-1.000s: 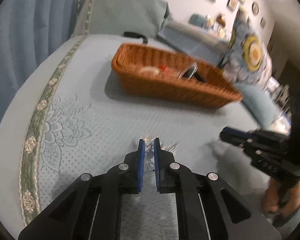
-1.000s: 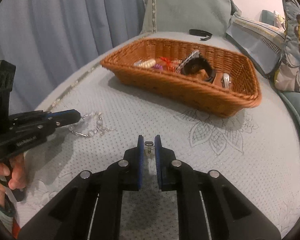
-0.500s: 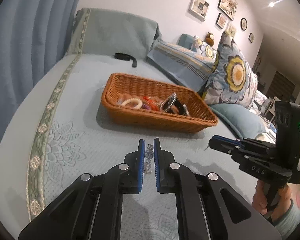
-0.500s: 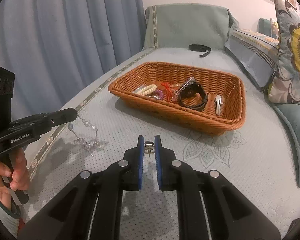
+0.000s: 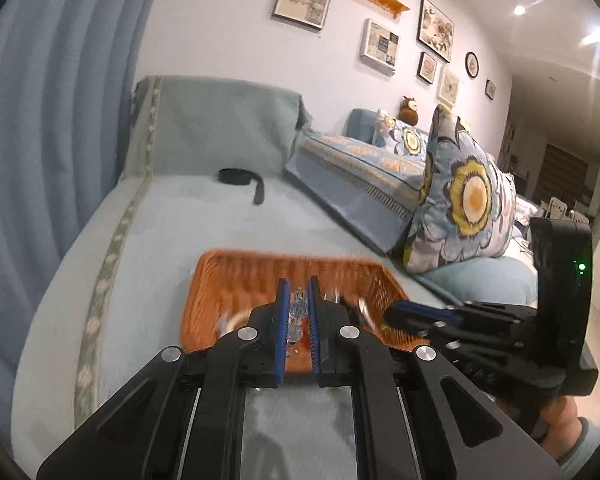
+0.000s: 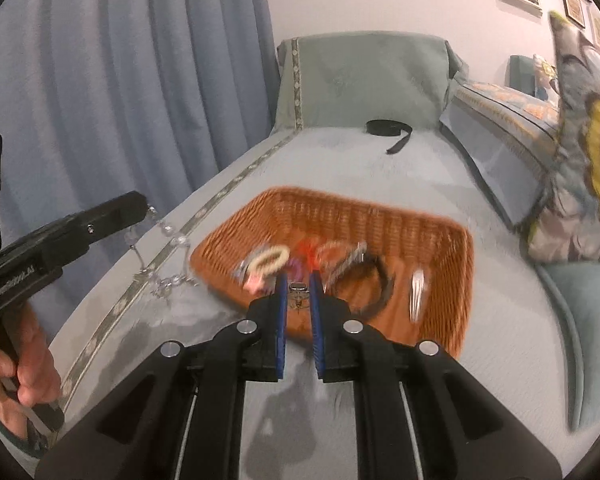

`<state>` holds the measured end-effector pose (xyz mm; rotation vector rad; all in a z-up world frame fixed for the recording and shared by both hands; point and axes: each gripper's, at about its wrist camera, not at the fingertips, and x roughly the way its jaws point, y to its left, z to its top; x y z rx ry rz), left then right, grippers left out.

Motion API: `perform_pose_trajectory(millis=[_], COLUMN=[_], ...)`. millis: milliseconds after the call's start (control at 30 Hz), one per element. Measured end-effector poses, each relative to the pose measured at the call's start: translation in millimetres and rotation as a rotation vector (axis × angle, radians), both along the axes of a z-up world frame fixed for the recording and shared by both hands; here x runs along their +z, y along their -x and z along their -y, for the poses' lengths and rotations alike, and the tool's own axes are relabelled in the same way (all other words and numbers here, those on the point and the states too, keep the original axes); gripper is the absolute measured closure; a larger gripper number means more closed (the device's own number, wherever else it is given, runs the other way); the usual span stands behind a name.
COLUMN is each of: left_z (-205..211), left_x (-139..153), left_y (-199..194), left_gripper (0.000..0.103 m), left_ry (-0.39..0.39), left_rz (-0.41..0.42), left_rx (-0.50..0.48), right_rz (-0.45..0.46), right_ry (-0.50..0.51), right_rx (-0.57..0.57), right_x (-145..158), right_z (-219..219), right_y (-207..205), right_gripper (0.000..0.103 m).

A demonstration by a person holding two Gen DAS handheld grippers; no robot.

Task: Organize jewelry
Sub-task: 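Carry the charm bracelet and ring into the basket and open both tools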

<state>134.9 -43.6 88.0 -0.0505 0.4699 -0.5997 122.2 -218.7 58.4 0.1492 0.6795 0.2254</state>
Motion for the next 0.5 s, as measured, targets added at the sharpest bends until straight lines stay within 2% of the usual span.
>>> perform_pose_trajectory(millis=[133, 300, 500], left_z=[18.8, 34.6, 35.5], left_x=[-7.2, -41.7, -76.2], left_y=[-37.4, -78.2, -96.7], left_gripper=[0.096, 0.096, 0.096], left_ry=[0.007, -0.016, -0.048], left_rz=[-0.01, -0.064, -0.122], left_rx=[-0.007, 0.006, 0.031], right_rz=[-0.032, -0.123, -0.187], right_ry=[0.022, 0.04, 0.052], right_rx=[0.016, 0.047, 0.046], right_x=[-4.0, -28.7, -49.6], right_z=[-1.3, -5.8, -7.8], right_y=[-44.6, -98.1, -123.2], right_gripper=[0.094, 0.094, 0.094])
